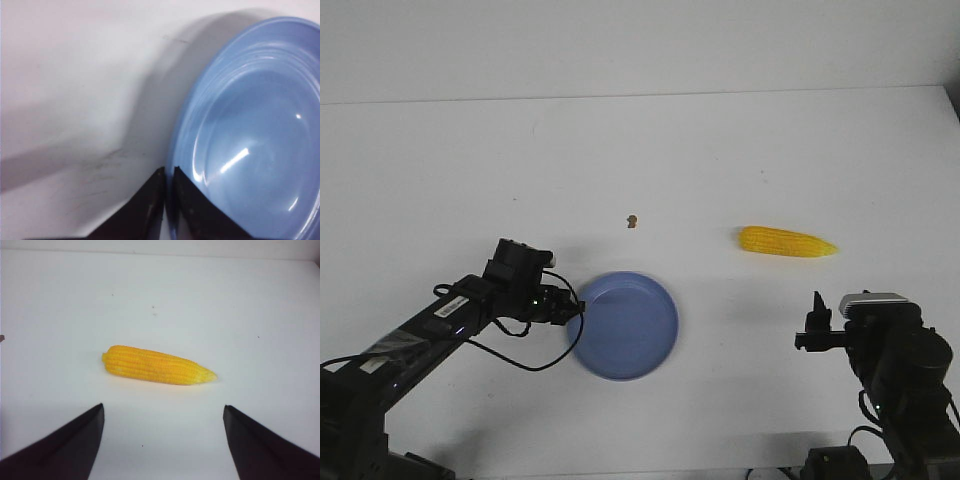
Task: Place corn on plate with both arms
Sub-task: 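Push the blue plate with the left gripper toward the table center, then withdraw the left gripper from the plate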
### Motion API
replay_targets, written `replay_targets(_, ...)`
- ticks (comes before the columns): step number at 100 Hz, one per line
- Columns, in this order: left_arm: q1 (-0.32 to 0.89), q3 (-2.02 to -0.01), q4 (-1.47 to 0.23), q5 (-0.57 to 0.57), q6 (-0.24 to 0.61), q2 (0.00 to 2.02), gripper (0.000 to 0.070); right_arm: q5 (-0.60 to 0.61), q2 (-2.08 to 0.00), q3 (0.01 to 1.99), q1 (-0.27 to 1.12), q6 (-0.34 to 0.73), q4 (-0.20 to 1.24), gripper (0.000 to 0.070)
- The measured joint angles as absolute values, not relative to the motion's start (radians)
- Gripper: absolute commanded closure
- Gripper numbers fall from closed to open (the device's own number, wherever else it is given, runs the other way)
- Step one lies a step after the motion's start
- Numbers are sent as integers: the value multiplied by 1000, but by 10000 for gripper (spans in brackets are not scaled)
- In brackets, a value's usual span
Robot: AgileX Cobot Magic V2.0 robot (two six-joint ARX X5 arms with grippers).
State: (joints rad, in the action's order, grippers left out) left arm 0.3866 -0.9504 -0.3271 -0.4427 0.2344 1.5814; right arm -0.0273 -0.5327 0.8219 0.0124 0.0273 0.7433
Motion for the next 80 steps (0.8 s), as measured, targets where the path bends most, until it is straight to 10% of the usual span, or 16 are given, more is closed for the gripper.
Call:
replay_targets(14, 389, -950, -330, -443, 235, 1581, 469, -27, -533, 822, 12, 27, 743, 198)
replay_targets(29, 389, -950, -342, -443, 235, 1581, 415, -27, -533, 822, 12, 27, 743, 198)
replay_targets(49, 386, -953, -322, -462, 234, 1573, 27, -27, -533, 822, 12, 27, 743, 198)
replay_targets(80, 234, -951, -328, -403, 193, 1436, 0, -27, -533, 822, 12, 27, 743, 198)
